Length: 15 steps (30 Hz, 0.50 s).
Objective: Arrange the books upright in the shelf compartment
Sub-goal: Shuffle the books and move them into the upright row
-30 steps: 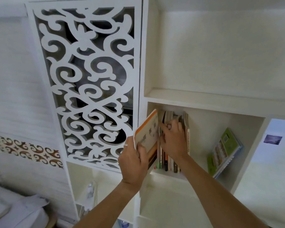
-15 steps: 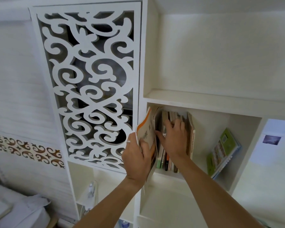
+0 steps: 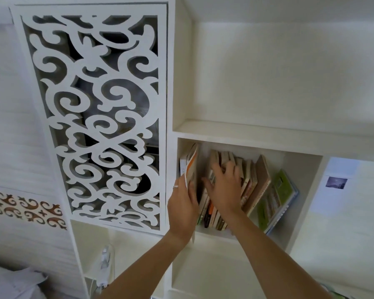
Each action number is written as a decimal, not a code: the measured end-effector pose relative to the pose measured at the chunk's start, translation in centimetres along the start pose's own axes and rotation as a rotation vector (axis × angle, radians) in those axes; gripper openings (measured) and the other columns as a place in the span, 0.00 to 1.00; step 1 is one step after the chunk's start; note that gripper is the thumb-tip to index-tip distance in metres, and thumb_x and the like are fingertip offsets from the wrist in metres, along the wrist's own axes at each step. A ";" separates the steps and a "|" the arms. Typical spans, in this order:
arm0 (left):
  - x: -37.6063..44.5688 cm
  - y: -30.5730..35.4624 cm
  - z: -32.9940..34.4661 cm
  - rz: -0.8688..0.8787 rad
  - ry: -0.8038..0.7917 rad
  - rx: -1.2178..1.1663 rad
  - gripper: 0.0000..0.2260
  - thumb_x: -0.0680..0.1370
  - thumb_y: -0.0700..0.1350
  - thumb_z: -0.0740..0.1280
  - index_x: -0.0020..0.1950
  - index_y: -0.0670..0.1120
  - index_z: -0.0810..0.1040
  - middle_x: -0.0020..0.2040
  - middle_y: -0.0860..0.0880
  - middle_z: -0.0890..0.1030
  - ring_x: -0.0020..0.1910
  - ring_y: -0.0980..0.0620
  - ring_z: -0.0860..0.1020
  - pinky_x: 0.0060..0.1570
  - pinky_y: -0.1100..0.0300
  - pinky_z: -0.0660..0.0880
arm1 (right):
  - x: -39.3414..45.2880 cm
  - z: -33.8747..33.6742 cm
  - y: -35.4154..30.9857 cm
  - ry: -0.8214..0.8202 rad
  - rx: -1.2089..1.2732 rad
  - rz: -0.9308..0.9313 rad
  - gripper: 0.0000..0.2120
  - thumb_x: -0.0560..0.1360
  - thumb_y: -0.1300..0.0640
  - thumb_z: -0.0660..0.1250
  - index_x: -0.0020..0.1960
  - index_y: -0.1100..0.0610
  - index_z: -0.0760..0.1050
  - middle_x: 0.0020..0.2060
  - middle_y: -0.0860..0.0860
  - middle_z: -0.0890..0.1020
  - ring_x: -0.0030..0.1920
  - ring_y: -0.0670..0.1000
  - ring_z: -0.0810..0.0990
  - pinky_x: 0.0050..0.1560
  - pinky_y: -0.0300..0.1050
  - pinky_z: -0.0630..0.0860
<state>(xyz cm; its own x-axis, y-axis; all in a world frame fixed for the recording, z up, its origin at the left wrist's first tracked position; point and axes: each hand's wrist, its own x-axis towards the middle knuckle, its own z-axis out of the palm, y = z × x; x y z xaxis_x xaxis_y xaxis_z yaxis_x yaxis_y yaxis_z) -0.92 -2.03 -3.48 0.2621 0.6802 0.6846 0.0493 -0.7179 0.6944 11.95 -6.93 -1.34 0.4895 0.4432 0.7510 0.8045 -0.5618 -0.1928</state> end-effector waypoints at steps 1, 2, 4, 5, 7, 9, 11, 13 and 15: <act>0.3 -0.6 0.6 -0.028 -0.028 0.008 0.11 0.86 0.50 0.56 0.63 0.48 0.74 0.44 0.56 0.76 0.41 0.62 0.77 0.39 0.73 0.71 | -0.1 -0.1 0.1 -0.012 0.017 -0.010 0.18 0.76 0.46 0.70 0.63 0.50 0.74 0.57 0.54 0.72 0.58 0.55 0.70 0.58 0.51 0.75; 0.6 -1.1 1.0 -0.060 -0.039 0.010 0.11 0.86 0.49 0.57 0.64 0.48 0.74 0.44 0.57 0.75 0.41 0.63 0.76 0.40 0.73 0.71 | -0.2 -0.2 0.1 -0.024 0.035 -0.019 0.17 0.76 0.48 0.69 0.63 0.50 0.75 0.58 0.53 0.71 0.59 0.55 0.70 0.60 0.51 0.75; 1.6 -1.9 1.8 -0.093 -0.040 0.012 0.10 0.86 0.48 0.58 0.66 0.48 0.73 0.47 0.57 0.75 0.43 0.64 0.75 0.44 0.73 0.73 | -0.5 -0.4 0.0 -0.054 0.076 -0.040 0.19 0.76 0.53 0.68 0.66 0.50 0.74 0.60 0.52 0.70 0.62 0.54 0.69 0.64 0.50 0.74; 1.9 -2.0 2.2 -0.075 -0.056 0.007 0.12 0.86 0.48 0.58 0.68 0.49 0.72 0.51 0.56 0.76 0.46 0.63 0.76 0.46 0.72 0.73 | -0.5 -0.6 -0.1 -0.076 0.095 -0.051 0.21 0.75 0.54 0.68 0.67 0.50 0.73 0.61 0.52 0.70 0.63 0.54 0.68 0.64 0.50 0.75; 2.2 -2.3 3.2 0.001 -0.133 -0.017 0.18 0.85 0.49 0.60 0.75 0.49 0.67 0.61 0.54 0.75 0.55 0.59 0.76 0.52 0.71 0.72 | -0.4 -0.8 -0.1 -0.114 0.135 -0.065 0.22 0.74 0.55 0.69 0.67 0.49 0.73 0.61 0.51 0.70 0.64 0.53 0.68 0.64 0.49 0.75; 1.8 -3.0 4.0 0.064 -0.203 0.003 0.26 0.83 0.50 0.58 0.80 0.49 0.58 0.70 0.50 0.72 0.62 0.52 0.74 0.61 0.61 0.74 | -0.3 -1.1 0.1 -0.126 0.182 -0.075 0.22 0.73 0.54 0.66 0.67 0.50 0.74 0.61 0.51 0.71 0.64 0.53 0.68 0.64 0.50 0.75; 1.2 -4.1 4.6 0.136 -0.254 0.093 0.31 0.82 0.48 0.58 0.83 0.48 0.50 0.75 0.44 0.66 0.65 0.44 0.74 0.63 0.49 0.76 | -0.3 -1.1 0.4 -0.131 0.213 -0.075 0.24 0.73 0.54 0.63 0.69 0.50 0.74 0.61 0.51 0.71 0.64 0.54 0.68 0.65 0.52 0.75; 0.9 -4.9 4.5 0.176 -0.248 0.192 0.35 0.81 0.39 0.62 0.83 0.47 0.48 0.75 0.40 0.62 0.64 0.43 0.73 0.61 0.49 0.77 | -0.2 -0.9 0.6 -0.137 0.217 -0.071 0.25 0.74 0.54 0.66 0.71 0.48 0.73 0.62 0.50 0.70 0.65 0.52 0.66 0.67 0.53 0.74; 1.0 -5.0 4.1 0.180 -0.144 0.328 0.30 0.82 0.41 0.60 0.83 0.47 0.53 0.71 0.39 0.66 0.62 0.44 0.72 0.57 0.51 0.76 | -0.1 -0.6 0.8 -0.150 0.221 -0.076 0.25 0.76 0.46 0.66 0.73 0.45 0.71 0.63 0.48 0.69 0.66 0.51 0.66 0.68 0.52 0.72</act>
<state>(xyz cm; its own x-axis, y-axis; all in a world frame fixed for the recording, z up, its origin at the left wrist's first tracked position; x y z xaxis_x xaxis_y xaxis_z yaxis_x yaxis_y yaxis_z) 3.06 1.63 -7.17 0.4260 0.5285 0.7343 0.2896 -0.8486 0.4428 12.32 -7.84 -1.21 0.4561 0.5861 0.6697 0.8866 -0.3641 -0.2852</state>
